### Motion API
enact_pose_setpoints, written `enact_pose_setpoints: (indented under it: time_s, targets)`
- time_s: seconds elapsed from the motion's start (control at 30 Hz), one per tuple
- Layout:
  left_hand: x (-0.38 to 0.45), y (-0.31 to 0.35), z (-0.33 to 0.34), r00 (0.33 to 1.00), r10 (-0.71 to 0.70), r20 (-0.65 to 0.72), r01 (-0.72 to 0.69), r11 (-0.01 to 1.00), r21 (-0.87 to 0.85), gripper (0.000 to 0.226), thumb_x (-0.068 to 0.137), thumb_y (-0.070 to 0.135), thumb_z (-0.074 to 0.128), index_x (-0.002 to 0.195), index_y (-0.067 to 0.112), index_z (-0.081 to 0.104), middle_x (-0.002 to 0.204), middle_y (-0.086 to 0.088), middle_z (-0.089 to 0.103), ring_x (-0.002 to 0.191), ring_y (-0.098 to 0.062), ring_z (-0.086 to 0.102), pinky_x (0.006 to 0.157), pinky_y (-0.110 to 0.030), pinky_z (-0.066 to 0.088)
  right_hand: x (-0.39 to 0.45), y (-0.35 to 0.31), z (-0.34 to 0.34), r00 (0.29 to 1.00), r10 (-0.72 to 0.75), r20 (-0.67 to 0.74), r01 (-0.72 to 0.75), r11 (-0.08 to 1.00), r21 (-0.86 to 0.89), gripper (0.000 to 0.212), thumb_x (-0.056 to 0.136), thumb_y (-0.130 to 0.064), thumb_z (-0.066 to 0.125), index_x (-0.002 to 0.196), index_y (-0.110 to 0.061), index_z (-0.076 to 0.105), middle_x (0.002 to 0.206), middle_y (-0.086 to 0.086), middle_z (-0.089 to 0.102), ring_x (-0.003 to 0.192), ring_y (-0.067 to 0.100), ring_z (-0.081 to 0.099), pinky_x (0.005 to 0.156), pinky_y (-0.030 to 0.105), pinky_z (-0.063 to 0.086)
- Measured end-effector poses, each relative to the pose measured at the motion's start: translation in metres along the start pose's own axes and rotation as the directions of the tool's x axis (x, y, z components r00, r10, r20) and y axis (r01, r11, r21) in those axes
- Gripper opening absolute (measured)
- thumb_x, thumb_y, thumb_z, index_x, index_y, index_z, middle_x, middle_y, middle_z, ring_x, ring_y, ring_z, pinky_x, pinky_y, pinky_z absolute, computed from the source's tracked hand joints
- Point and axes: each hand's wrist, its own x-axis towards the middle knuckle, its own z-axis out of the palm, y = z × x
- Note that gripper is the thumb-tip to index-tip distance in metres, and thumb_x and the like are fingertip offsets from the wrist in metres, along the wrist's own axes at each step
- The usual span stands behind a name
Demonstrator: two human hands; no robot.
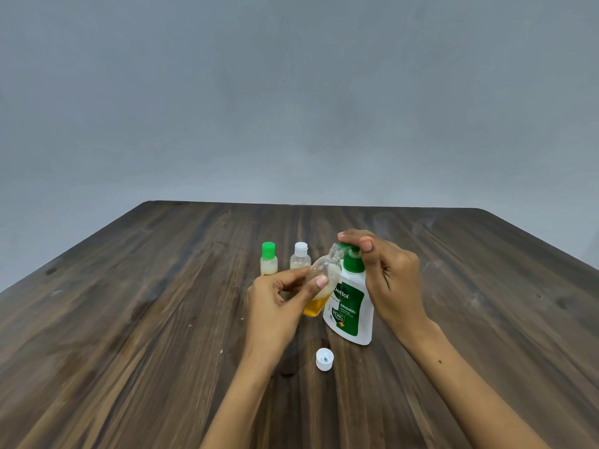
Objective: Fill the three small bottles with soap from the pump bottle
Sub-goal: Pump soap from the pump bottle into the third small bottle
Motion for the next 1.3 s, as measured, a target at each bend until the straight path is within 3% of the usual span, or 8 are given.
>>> enact_pose_setpoints:
  time_s: [0.33, 0.57, 0.77, 0.97, 1.17, 1.3]
  targets:
    - [0.001, 0.004, -0.002, 1.0, 0.009, 0.003, -0.009, 1.0, 0.006, 0.017, 0.08, 0.022, 0.075, 0.09, 0.035, 0.073, 0.081, 0.028, 0.072, 0.086, 0.008, 0.068, 0.071, -0.007, 0.048, 0.0, 0.002, 0.002, 1.0, -0.017, -0.009, 0.017, 1.0, -0.015, 0.061, 0.103, -0.051, 0.028, 0.099, -0.012, 0.075, 0.102, -0.005, 0.073, 0.094, 0.011, 0.069, 0.07, 0.043, 0.056]
    - [0.0, 0.003, -0.002, 1.0, 0.003, 0.005, -0.003, 1.0, 0.002, 0.018, 0.079, 0.022, 0.075, 0.091, 0.035, 0.072, 0.082, 0.029, 0.072, 0.088, 0.008, 0.068, 0.072, -0.007, 0.048, 0.007, 0.001, -0.002, 0.996, -0.086, 0.005, 0.086, 0.993, -0.081, 0.061, 0.103, -0.049, 0.027, 0.102, -0.011, 0.074, 0.106, -0.002, 0.073, 0.102, 0.011, 0.067, 0.081, 0.043, 0.056]
    - [0.001, 0.001, 0.0, 1.0, -0.008, 0.003, 0.008, 1.0, -0.004, 0.018, 0.08, 0.018, 0.075, 0.093, 0.031, 0.073, 0.079, 0.03, 0.071, 0.085, 0.01, 0.068, 0.07, -0.005, 0.048, -0.003, 0.002, 0.005, 0.999, -0.025, -0.022, 0.023, 0.998, -0.055, 0.061, 0.103, -0.049, 0.027, 0.1, -0.011, 0.074, 0.104, -0.003, 0.073, 0.097, 0.009, 0.068, 0.074, 0.036, 0.056]
    - [0.0, -0.002, 0.001, 1.0, -0.013, -0.008, 0.013, 1.0, -0.017, 0.019, 0.079, 0.021, 0.076, 0.098, 0.019, 0.077, 0.088, 0.016, 0.076, 0.088, 0.002, 0.07, 0.075, -0.01, 0.051, 0.009, 0.0, 0.0, 0.995, -0.095, -0.004, 0.094, 0.987, -0.132, 0.063, 0.103, -0.05, 0.025, 0.101, -0.012, 0.075, 0.104, -0.002, 0.074, 0.099, 0.01, 0.067, 0.084, 0.038, 0.054]
    - [0.001, 0.001, -0.001, 1.0, -0.011, -0.011, 0.011, 1.0, -0.026, 0.017, 0.079, 0.017, 0.076, 0.091, 0.03, 0.074, 0.08, 0.025, 0.073, 0.084, 0.007, 0.069, 0.069, -0.007, 0.049, 0.0, 0.002, 0.001, 0.999, -0.042, -0.016, 0.041, 0.998, -0.053, 0.061, 0.103, -0.049, 0.027, 0.099, -0.012, 0.075, 0.102, -0.004, 0.073, 0.099, 0.009, 0.067, 0.077, 0.043, 0.055]
    - [-0.001, 0.004, -0.002, 1.0, 0.009, -0.002, -0.009, 1.0, -0.017, 0.019, 0.08, 0.018, 0.075, 0.089, 0.034, 0.072, 0.078, 0.03, 0.071, 0.085, 0.011, 0.067, 0.069, -0.005, 0.047, 0.009, 0.0, -0.002, 0.998, -0.062, -0.001, 0.062, 0.995, -0.084, 0.065, 0.103, -0.052, 0.023, 0.099, -0.012, 0.075, 0.102, -0.003, 0.074, 0.096, 0.011, 0.068, 0.082, 0.045, 0.054]
